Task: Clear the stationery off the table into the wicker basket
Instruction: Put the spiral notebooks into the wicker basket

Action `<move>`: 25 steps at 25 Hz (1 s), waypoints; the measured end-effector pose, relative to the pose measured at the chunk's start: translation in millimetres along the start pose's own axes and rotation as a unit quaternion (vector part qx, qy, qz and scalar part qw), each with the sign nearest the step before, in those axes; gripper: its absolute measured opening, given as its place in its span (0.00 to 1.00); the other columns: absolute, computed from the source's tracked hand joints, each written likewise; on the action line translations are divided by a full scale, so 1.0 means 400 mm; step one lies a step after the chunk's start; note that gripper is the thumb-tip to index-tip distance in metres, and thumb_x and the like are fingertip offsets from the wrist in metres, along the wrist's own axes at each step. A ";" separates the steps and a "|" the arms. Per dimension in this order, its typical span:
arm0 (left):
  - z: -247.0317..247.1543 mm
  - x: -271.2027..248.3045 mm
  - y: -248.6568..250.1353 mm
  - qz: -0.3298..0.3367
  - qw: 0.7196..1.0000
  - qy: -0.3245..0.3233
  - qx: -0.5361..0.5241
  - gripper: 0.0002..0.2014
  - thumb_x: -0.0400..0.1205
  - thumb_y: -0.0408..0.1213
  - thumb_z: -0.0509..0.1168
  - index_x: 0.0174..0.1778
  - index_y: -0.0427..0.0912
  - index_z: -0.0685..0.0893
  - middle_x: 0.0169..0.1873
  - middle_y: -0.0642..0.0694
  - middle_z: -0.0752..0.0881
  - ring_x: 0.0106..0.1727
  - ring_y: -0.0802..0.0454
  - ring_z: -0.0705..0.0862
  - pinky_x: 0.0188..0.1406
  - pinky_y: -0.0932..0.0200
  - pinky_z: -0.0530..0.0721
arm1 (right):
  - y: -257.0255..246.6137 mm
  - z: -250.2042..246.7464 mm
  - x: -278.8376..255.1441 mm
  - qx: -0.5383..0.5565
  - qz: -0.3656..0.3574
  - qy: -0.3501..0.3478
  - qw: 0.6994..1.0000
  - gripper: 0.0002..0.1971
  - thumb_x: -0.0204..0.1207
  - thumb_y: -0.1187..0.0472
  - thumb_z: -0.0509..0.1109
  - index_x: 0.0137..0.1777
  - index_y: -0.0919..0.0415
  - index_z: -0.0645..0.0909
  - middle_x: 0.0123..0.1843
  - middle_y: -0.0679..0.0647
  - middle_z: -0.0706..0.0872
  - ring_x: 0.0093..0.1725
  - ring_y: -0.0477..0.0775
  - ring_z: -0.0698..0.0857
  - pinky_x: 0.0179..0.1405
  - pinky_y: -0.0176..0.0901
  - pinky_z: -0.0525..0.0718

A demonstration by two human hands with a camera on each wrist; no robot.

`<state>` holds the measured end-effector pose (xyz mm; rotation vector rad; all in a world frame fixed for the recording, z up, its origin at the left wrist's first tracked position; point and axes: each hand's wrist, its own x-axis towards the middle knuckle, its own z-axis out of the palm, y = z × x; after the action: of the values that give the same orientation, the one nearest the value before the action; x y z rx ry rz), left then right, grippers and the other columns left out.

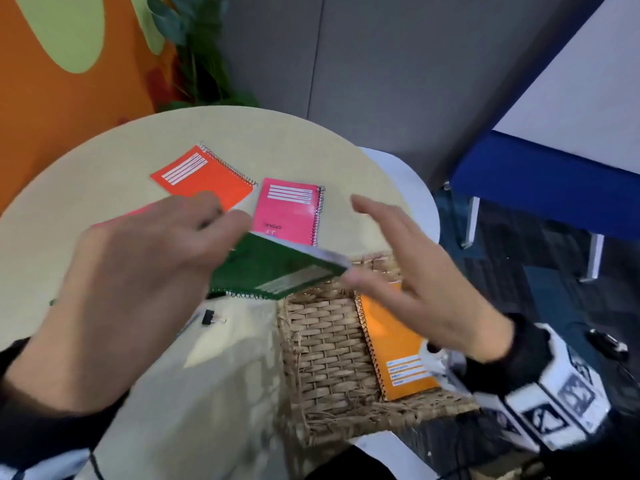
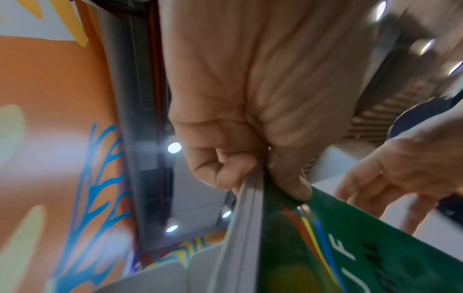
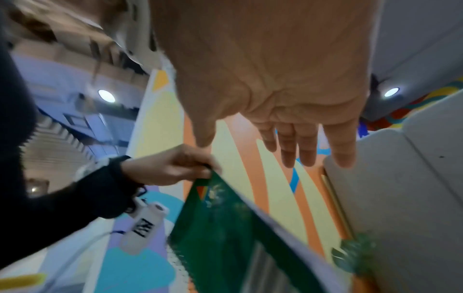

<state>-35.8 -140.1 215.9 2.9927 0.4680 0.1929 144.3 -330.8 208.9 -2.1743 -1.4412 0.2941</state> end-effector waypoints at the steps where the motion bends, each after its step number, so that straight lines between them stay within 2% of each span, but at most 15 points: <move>1: -0.021 0.023 0.036 0.027 0.998 0.029 0.038 0.23 0.68 0.20 0.49 0.51 0.41 0.81 0.40 0.40 0.83 0.36 0.36 0.81 0.24 0.44 0.81 | -0.023 0.016 -0.009 -0.009 -0.021 -0.016 1.000 0.37 0.73 0.39 0.64 0.79 0.52 0.60 0.76 0.47 0.71 0.75 0.42 0.70 0.74 0.32 0.67; 3: -0.037 0.035 0.100 0.114 0.990 0.069 0.052 0.21 0.72 0.23 0.50 0.49 0.41 0.84 0.37 0.42 0.84 0.34 0.39 0.83 0.19 0.50 0.78 | -0.020 0.068 -0.037 -0.045 -0.058 -0.006 0.997 0.27 0.74 0.51 0.69 0.72 0.48 0.68 0.63 0.50 0.85 0.60 0.49 0.84 0.55 0.36 0.80; 4: -0.039 0.045 0.122 0.134 0.986 0.096 0.012 0.18 0.75 0.25 0.53 0.50 0.43 0.85 0.38 0.44 0.85 0.36 0.40 0.84 0.20 0.50 0.79 | -0.004 0.073 -0.049 -0.036 -0.035 0.007 0.999 0.21 0.74 0.57 0.70 0.66 0.47 0.71 0.52 0.50 0.89 0.49 0.52 0.87 0.44 0.39 0.82; 5: -0.032 0.057 0.128 0.138 0.983 0.113 -0.037 0.15 0.78 0.30 0.56 0.54 0.46 0.85 0.42 0.46 0.87 0.42 0.43 0.84 0.25 0.49 0.82 | 0.026 0.071 -0.067 0.000 -0.001 0.029 1.000 0.18 0.74 0.61 0.70 0.62 0.47 0.74 0.46 0.49 0.90 0.43 0.52 0.88 0.40 0.42 0.82; 6: -0.008 0.068 0.116 0.147 0.977 0.121 -0.101 0.14 0.81 0.37 0.59 0.60 0.48 0.83 0.49 0.49 0.86 0.49 0.48 0.83 0.38 0.52 0.84 | 0.075 0.063 -0.098 0.044 0.045 0.044 0.997 0.16 0.75 0.60 0.71 0.61 0.47 0.76 0.46 0.46 0.91 0.43 0.50 0.89 0.42 0.42 0.84; 7: 0.012 0.075 0.096 0.133 0.972 0.116 -0.154 0.16 0.82 0.44 0.59 0.65 0.49 0.80 0.56 0.52 0.83 0.56 0.53 0.80 0.52 0.62 0.80 | 0.114 0.051 -0.129 0.100 0.096 0.048 0.989 0.17 0.74 0.55 0.72 0.63 0.47 0.78 0.49 0.45 0.91 0.46 0.48 0.89 0.47 0.43 0.85; 9: 0.076 0.077 0.021 0.021 0.967 0.105 -0.231 0.18 0.83 0.47 0.61 0.69 0.50 0.77 0.59 0.57 0.78 0.61 0.60 0.76 0.59 0.73 0.71 | 0.192 0.031 -0.197 0.242 0.207 0.061 0.946 0.27 0.65 0.42 0.75 0.64 0.47 0.80 0.55 0.47 0.92 0.46 0.49 0.87 0.47 0.42 0.85; 11: 0.173 0.056 -0.076 -0.100 0.962 0.101 -0.234 0.14 0.82 0.42 0.64 0.64 0.46 0.81 0.55 0.52 0.82 0.56 0.54 0.82 0.52 0.64 0.74 | 0.276 0.038 -0.252 0.349 0.296 0.072 0.886 0.34 0.52 0.40 0.81 0.60 0.52 0.83 0.56 0.53 0.92 0.49 0.49 0.89 0.48 0.42 0.87; 13: 0.274 0.023 -0.165 -0.179 0.963 0.059 -0.191 0.11 0.81 0.35 0.65 0.59 0.42 0.83 0.54 0.44 0.86 0.51 0.45 0.86 0.49 0.56 0.78 | 0.353 0.077 -0.285 0.353 0.379 0.055 0.854 0.44 0.37 0.36 0.84 0.56 0.57 0.85 0.55 0.55 0.92 0.52 0.50 0.91 0.53 0.45 0.88; 14: 0.314 0.011 -0.196 -0.199 0.964 0.024 -0.175 0.11 0.81 0.34 0.65 0.58 0.42 0.84 0.55 0.42 0.87 0.51 0.44 0.86 0.51 0.54 0.80 | 0.394 0.099 -0.299 0.339 0.418 0.035 0.842 0.43 0.36 0.36 0.85 0.54 0.57 0.85 0.54 0.56 0.92 0.50 0.52 0.91 0.53 0.48 0.88; 16: 0.364 0.002 -0.243 -0.217 0.965 -0.034 -0.142 0.13 0.81 0.33 0.65 0.61 0.42 0.83 0.58 0.42 0.86 0.54 0.46 0.86 0.57 0.52 0.81 | 0.459 0.145 -0.302 0.291 0.472 -0.025 0.832 0.33 0.44 0.40 0.86 0.51 0.52 0.85 0.54 0.55 0.92 0.48 0.52 0.91 0.54 0.49 0.88; 18: 0.385 0.024 -0.279 -0.218 0.970 -0.084 -0.064 0.19 0.80 0.30 0.64 0.67 0.45 0.79 0.63 0.44 0.84 0.60 0.46 0.83 0.60 0.51 0.82 | 0.528 0.181 -0.300 0.178 0.482 -0.108 0.851 0.26 0.49 0.39 0.84 0.47 0.46 0.84 0.54 0.51 0.92 0.53 0.53 0.89 0.62 0.52 0.82; 20: 0.403 0.070 -0.305 -0.204 0.970 -0.131 0.033 0.29 0.76 0.26 0.64 0.73 0.47 0.71 0.70 0.43 0.78 0.69 0.43 0.77 0.65 0.46 0.79 | 0.583 0.205 -0.294 0.070 0.475 -0.169 0.860 0.16 0.58 0.45 0.82 0.44 0.48 0.84 0.52 0.52 0.92 0.55 0.55 0.88 0.61 0.48 0.83; 23: 0.432 0.139 -0.342 -0.160 0.960 -0.203 0.112 0.37 0.74 0.31 0.69 0.78 0.50 0.61 0.79 0.40 0.65 0.79 0.39 0.62 0.75 0.36 0.67 | 0.570 0.204 -0.269 -0.038 0.452 -0.261 0.852 0.22 0.62 0.46 0.80 0.54 0.54 0.83 0.54 0.54 0.90 0.56 0.55 0.87 0.58 0.43 0.82; 25: 0.454 0.170 -0.358 -0.116 0.949 -0.249 0.152 0.36 0.76 0.32 0.68 0.79 0.52 0.61 0.81 0.40 0.59 0.82 0.38 0.56 0.77 0.34 0.63 | 0.524 0.183 -0.253 -0.102 0.432 -0.312 0.840 0.30 0.55 0.40 0.80 0.57 0.44 0.77 0.55 0.52 0.88 0.59 0.53 0.86 0.55 0.38 0.79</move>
<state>11.4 1.2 26.4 3.0595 0.8365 -0.6989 236.5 -465.1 27.1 -2.9610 -0.6310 1.3141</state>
